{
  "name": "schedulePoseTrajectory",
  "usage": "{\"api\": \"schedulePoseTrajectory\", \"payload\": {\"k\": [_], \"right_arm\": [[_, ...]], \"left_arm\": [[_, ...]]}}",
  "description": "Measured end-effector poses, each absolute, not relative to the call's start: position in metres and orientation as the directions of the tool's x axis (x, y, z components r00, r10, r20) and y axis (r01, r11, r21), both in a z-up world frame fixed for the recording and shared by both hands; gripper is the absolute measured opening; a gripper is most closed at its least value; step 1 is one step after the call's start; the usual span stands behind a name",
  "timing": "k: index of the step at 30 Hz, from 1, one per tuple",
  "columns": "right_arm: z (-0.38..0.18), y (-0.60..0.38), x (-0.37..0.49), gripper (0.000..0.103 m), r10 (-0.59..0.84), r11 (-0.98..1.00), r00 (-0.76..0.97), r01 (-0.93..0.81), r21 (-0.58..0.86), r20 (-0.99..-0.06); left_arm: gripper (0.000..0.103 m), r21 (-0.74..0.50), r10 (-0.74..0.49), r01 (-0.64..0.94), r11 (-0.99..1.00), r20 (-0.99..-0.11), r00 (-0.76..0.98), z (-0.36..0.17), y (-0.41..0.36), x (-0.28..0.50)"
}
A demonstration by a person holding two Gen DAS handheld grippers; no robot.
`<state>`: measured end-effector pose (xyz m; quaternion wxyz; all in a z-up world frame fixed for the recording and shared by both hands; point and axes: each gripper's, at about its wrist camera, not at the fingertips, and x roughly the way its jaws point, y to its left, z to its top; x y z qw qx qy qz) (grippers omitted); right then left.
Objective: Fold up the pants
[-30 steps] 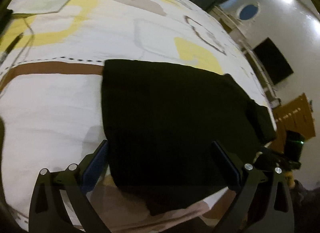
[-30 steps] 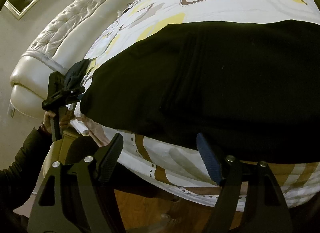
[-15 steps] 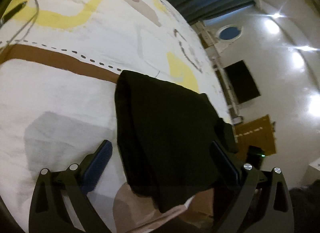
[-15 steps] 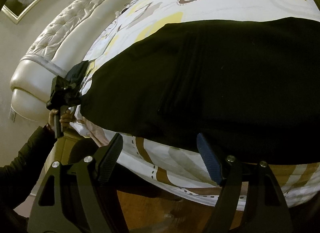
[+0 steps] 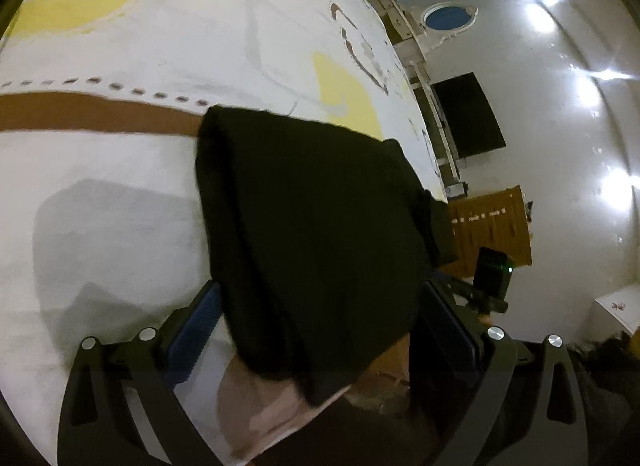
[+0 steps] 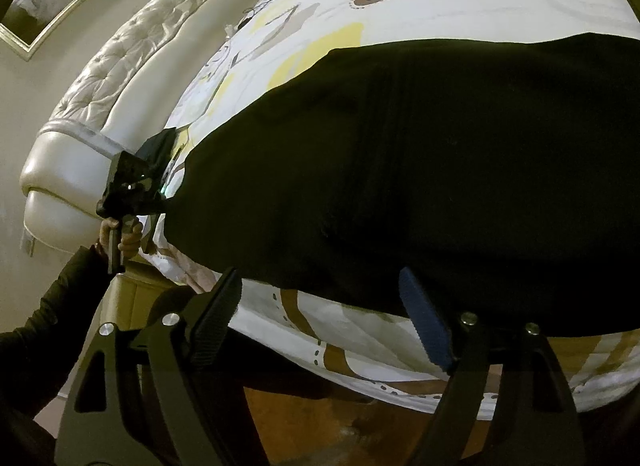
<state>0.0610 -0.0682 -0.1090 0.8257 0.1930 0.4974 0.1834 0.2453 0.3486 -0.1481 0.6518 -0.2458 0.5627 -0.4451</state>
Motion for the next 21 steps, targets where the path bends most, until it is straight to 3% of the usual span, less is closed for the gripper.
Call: {"api": "schedulePoseTrajectory", "payload": {"k": [4, 8, 11, 14, 16, 21], "right_arm": [[-0.109, -0.067, 0.06, 0.083, 0.497, 0.856, 0.439, -0.109, 0.505, -0.748], [-0.106, -0.066, 0.06, 0.083, 0.501, 0.853, 0.442, -0.108, 0.51, -0.744], [-0.105, -0.067, 0.059, 0.083, 0.509, 0.847, 0.445, -0.109, 0.52, -0.737], [-0.103, -0.068, 0.059, 0.083, 0.516, 0.843, 0.447, -0.116, 0.525, -0.73], [-0.1, -0.068, 0.059, 0.083, 0.521, 0.841, 0.45, -0.12, 0.528, -0.726], [-0.091, -0.07, 0.057, 0.083, 0.536, 0.83, 0.467, -0.137, 0.541, -0.703]], "left_arm": [[0.097, -0.839, -0.877, 0.291, 0.46, -0.481, -0.002, -0.148, 0.338, 0.243], [0.095, -0.798, -0.845, 0.31, 0.518, -0.533, 0.041, -0.146, 0.329, 0.239], [0.033, -0.722, -0.77, 0.293, 0.627, -0.631, 0.093, -0.149, 0.328, 0.237], [0.029, -0.714, -0.761, 0.284, 0.64, -0.64, 0.107, -0.151, 0.33, 0.234], [0.019, -0.71, -0.762, 0.293, 0.64, -0.635, 0.127, -0.147, 0.329, 0.231], [0.018, -0.679, -0.752, 0.332, 0.655, -0.629, 0.197, -0.111, 0.317, 0.22]]}}
